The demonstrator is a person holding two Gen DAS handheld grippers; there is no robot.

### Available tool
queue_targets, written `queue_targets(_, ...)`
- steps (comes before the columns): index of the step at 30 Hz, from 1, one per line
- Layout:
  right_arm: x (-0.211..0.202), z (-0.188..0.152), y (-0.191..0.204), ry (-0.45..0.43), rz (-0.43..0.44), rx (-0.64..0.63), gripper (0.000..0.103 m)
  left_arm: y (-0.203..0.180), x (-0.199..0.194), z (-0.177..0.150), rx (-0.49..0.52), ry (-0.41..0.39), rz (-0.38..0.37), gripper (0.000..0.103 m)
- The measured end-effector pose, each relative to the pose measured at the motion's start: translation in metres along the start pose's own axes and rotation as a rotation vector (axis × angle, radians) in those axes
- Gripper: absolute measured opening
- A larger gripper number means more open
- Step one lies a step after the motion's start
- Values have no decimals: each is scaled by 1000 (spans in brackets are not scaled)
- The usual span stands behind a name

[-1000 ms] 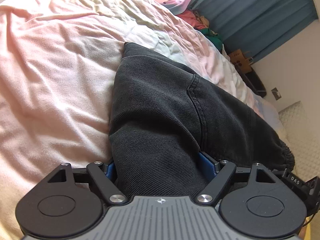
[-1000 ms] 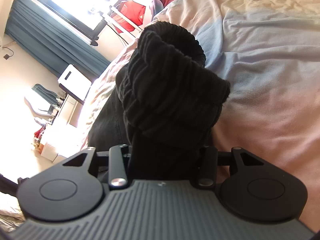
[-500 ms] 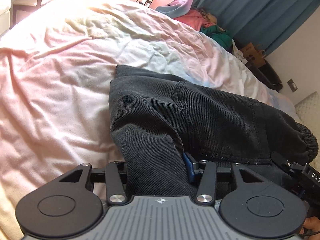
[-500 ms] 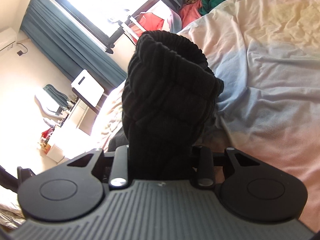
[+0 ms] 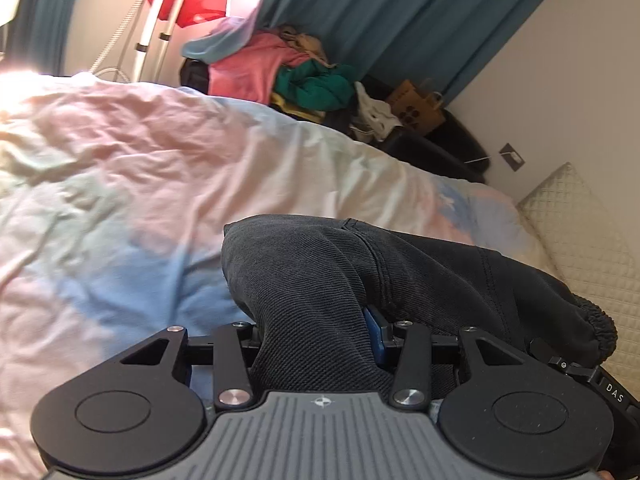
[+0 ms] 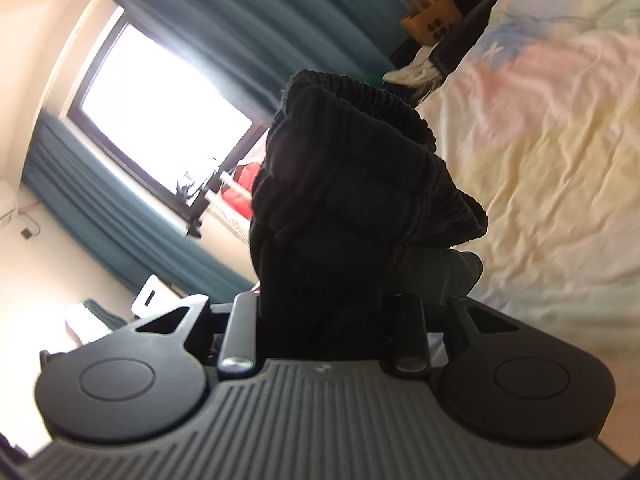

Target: Fold clothes

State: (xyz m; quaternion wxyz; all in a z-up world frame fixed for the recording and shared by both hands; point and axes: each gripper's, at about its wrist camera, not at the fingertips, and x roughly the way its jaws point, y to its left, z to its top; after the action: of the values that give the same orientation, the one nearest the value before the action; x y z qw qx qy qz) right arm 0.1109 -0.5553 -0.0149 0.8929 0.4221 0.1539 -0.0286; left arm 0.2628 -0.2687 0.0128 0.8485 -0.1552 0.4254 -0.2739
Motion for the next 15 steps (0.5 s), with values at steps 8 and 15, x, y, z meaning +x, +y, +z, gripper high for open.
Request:
queue_targets(8,-7,104,-90,-117,-162,37,34,-90,163,-15,22,78,-102,46)
queue_targets(15,11,87,-184,-50,-256,236,34,-92,239,-57,85,170,-61,46)
